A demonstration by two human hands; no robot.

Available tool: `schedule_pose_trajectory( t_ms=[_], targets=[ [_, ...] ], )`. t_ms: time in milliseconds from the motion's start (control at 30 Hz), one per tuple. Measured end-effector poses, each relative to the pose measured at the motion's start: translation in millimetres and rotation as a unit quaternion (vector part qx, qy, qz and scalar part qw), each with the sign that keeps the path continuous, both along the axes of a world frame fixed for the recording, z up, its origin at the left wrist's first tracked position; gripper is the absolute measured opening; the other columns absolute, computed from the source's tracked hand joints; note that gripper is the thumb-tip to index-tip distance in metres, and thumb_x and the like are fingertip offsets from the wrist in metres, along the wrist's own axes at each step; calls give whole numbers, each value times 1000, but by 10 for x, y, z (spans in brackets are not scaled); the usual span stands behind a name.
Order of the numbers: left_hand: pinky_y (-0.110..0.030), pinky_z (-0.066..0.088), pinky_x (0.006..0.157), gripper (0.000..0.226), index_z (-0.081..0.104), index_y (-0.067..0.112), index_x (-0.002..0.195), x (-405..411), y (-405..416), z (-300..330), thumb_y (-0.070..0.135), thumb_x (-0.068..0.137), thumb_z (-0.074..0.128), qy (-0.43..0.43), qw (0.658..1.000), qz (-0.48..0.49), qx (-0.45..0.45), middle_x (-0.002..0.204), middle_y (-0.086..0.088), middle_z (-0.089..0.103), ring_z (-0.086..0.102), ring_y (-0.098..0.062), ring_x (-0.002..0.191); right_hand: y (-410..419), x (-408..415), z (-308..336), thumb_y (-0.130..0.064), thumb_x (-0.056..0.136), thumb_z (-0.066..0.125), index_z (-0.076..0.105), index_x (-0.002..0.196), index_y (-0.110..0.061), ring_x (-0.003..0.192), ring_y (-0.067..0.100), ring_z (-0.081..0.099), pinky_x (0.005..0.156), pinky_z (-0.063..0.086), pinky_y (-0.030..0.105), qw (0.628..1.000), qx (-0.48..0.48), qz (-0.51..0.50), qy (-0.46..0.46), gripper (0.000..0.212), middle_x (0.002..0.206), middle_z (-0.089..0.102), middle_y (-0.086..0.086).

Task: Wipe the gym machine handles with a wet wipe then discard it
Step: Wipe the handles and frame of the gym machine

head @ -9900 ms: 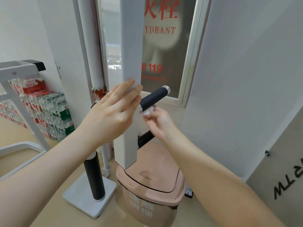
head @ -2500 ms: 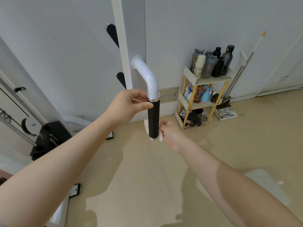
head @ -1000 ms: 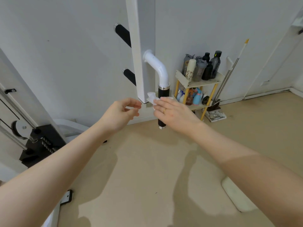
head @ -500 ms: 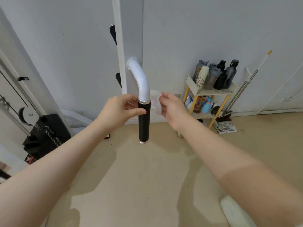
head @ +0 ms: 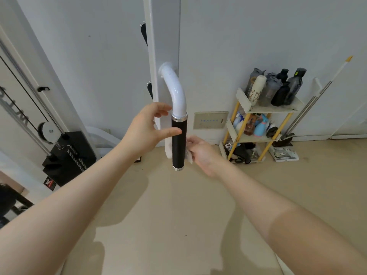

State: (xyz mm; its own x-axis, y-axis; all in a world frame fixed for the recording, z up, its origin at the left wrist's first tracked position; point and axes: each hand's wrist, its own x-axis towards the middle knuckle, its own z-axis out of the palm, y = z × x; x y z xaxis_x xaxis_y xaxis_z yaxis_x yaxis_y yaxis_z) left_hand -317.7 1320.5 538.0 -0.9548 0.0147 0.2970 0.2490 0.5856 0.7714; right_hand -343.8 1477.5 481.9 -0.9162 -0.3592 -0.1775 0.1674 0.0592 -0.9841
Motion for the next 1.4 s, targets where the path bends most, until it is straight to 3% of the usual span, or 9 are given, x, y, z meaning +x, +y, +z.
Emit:
schedule_pose_trajectory(
  t_ms=[167,300,500,667,933,1033,1133,1233,1400],
  targets=[
    [-21,35,88,56,49,25,122,-26,-32,13,28,73,76,-9,1000,-15,2,121,10,53,47,-7,110,-50,-34,221,-4,98,32,50,100,-16,86,17,47,82,39,29,978,-205,-42,4,22,91,51,6],
    [-21,35,88,59,49,25,126,-35,-68,23,28,73,76,-14,999,-31,-9,119,12,53,47,-6,108,-65,186,-121,-8,98,34,48,119,-5,84,12,51,86,42,28,998,45,-29,-23,25,96,52,8],
    [-12,45,76,22,61,41,86,26,-102,67,24,78,73,-26,997,-67,9,84,15,65,62,-4,80,-261,143,-93,-16,99,35,46,112,-18,92,17,47,84,38,30,979,-147,-139,14,17,95,49,7],
    [-2,41,66,20,64,41,84,66,-160,90,24,78,72,-20,996,-83,3,82,16,68,62,4,72,-415,392,-306,-26,100,36,47,107,-21,93,12,51,82,39,23,981,-3,-180,-67,14,99,59,0],
    [-32,50,91,26,66,35,99,53,-326,66,13,86,61,-31,991,-131,-8,86,13,69,66,-8,84,-579,562,-64,-12,99,32,43,99,-25,70,-1,44,69,37,12,952,-41,-276,125,17,78,45,-9],
    [-29,52,90,34,57,19,122,53,-389,22,5,92,48,-56,986,-145,61,95,8,69,67,-9,85,-606,682,40,-11,96,32,42,91,-25,69,-5,46,62,35,12,902,33,-310,300,18,79,50,-20],
    [-22,53,86,36,45,11,131,59,-426,-5,3,96,40,-100,971,-147,160,100,2,67,67,-10,90,-538,698,49,-12,95,30,48,96,-5,121,-2,40,93,28,3,845,165,-273,430,19,133,48,-7],
    [-23,47,90,36,46,13,129,63,-450,-39,1,96,38,-98,973,-145,153,104,5,63,61,-11,98,-442,620,-5,-11,93,31,58,116,-1,132,1,28,107,9,5,803,306,-134,493,37,139,41,-10],
    [-31,44,97,36,50,19,121,63,-460,-46,-1,94,37,-80,980,-125,135,101,11,60,56,-9,98,-290,462,-446,-3,75,64,64,96,-7,116,19,58,105,33,30,592,576,86,557,21,110,69,8]
  ],
)
